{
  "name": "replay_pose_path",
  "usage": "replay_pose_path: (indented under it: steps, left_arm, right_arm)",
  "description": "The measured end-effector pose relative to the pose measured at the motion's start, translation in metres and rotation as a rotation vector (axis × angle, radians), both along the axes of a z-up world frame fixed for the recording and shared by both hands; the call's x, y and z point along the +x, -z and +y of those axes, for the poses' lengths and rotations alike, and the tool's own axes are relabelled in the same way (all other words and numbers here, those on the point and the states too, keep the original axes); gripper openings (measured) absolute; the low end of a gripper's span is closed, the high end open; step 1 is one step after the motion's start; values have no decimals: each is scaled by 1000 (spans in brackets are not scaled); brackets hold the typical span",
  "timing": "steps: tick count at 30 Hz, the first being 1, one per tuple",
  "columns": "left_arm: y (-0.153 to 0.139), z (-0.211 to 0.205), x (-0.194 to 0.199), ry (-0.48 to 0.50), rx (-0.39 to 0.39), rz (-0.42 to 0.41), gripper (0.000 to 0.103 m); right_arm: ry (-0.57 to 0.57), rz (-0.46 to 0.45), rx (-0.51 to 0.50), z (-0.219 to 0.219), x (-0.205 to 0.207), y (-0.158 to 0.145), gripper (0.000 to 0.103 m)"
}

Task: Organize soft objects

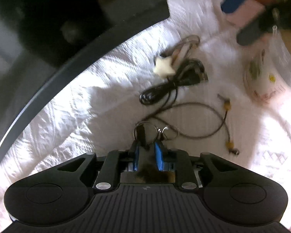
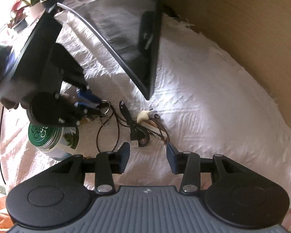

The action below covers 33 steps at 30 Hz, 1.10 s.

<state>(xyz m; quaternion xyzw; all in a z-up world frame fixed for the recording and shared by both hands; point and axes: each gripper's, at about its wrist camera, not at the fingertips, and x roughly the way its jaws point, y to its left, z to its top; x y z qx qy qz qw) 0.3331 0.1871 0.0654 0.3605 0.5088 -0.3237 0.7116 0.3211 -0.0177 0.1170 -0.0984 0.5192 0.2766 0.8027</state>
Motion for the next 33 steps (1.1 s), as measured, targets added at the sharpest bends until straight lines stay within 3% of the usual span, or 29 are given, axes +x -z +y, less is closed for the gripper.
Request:
replay_pose_path:
  steps: [2, 3, 6, 8, 13, 17, 19, 22, 27, 30, 33]
  left_arm:
    - [1, -1, 2, -22, 31, -8, 30]
    - [-1, -1, 3, -35, 32, -5, 25]
    - [-18, 4, 18, -121, -75, 132, 27]
    - [-27, 5, 21, -118, -100, 198, 28]
    - [-9, -25, 14, -11, 66, 203, 28]
    - [9, -47, 6, 53, 196, 139, 32]
    - [12, -53, 10, 50, 209, 141, 33]
    - [6, -47, 13, -14, 151, 177, 26]
    - [-3, -11, 8, -121, -53, 161, 19]
    - [-15, 12, 1, -193, -133, 72, 17]
    - [-36, 42, -13, -240, -250, -5, 16]
  right_arm:
    - [5, 0, 11, -3, 0, 0, 41]
    - [6, -1, 18, -4, 0, 0, 41]
    - [11, -3, 47, -6, -1, -1, 41]
    - [12, 0, 64, -8, -3, -1, 41]
    - [28, 14, 87, -8, -3, 3, 41]
    - [32, 20, 98, -8, -6, 2, 41]
    - [31, 17, 98, -9, -6, 1, 41]
    - [40, 8, 98, -11, -7, -1, 41]
    - [22, -39, 52, -9, -11, -9, 41]
    - [-41, -38, 38, 5, -13, -16, 39]
    - [-107, -9, 15, 32, -12, -18, 23]
